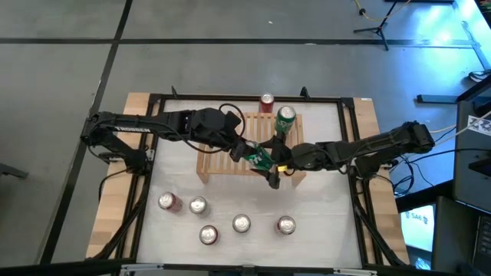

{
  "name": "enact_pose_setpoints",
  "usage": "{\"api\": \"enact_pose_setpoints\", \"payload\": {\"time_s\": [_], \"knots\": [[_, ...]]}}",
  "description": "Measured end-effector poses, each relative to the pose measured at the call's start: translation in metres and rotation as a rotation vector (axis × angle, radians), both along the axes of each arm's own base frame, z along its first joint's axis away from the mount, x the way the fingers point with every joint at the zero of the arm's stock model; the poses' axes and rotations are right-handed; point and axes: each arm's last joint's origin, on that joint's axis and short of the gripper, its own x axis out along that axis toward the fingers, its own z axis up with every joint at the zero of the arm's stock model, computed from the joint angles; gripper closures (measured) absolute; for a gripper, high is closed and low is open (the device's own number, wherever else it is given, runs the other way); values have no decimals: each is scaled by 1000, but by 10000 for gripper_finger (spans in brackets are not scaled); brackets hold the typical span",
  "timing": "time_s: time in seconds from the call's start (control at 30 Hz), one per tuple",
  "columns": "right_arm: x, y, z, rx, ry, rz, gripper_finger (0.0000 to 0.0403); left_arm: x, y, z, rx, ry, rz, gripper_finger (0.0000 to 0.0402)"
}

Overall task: Place canned beverage on shelf
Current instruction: Put the green soda can on the shelf aligned with the other green soda can

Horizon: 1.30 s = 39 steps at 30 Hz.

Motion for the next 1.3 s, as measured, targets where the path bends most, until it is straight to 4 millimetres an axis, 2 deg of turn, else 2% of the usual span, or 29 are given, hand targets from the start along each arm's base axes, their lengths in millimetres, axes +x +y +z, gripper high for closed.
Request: {"api": "enact_pose_setpoints", "payload": {"time_s": [0.23, 0.53, 0.87, 1.3], "knots": [[0, 0, 0, 0, -4, 1, 24, 0, 0, 0, 17, -3, -9, 126], [0, 0, 0, 2, -5, -8, 112, 0, 0, 0, 31, 0, -15, 126], [-1, 0, 1, -1, -5, 7, 100, 1, 0, 2, 45, -20, -26, 92], [-1, 2, 1, 7, -2, 48, 106, 0, -3, 1, -3, -11, -126, 88]]}}
